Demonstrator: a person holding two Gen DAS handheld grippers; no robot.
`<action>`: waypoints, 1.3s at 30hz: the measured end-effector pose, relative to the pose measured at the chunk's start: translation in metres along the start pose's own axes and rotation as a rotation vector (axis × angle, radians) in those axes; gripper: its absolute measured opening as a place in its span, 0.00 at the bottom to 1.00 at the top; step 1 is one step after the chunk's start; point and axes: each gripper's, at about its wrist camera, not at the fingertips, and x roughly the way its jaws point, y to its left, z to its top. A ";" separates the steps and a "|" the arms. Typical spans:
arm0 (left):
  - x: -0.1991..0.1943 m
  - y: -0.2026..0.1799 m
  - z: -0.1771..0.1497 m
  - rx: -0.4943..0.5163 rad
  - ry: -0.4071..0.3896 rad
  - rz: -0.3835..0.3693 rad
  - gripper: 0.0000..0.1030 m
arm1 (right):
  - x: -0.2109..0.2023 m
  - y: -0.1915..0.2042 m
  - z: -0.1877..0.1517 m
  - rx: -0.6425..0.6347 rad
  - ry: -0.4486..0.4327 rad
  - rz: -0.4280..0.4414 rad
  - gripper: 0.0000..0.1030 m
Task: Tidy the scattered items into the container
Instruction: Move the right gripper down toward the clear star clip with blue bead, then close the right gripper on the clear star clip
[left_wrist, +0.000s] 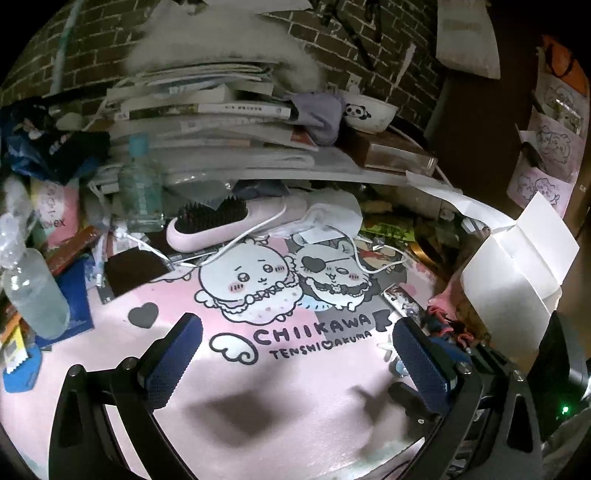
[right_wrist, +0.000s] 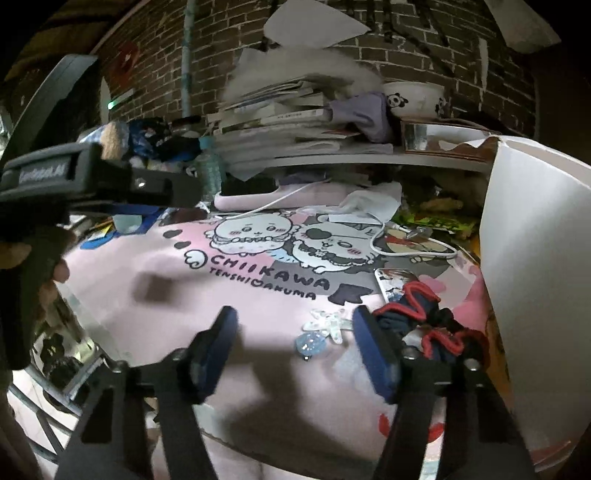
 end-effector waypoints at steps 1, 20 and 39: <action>0.001 0.000 -0.001 0.002 0.003 -0.002 1.00 | 0.000 0.001 0.000 -0.009 -0.006 -0.004 0.56; 0.000 0.001 -0.004 -0.008 0.007 -0.011 1.00 | 0.020 0.004 -0.009 0.013 0.021 -0.128 0.43; -0.002 0.005 -0.004 -0.015 0.008 0.003 1.00 | 0.021 0.003 -0.012 0.043 -0.022 -0.009 0.24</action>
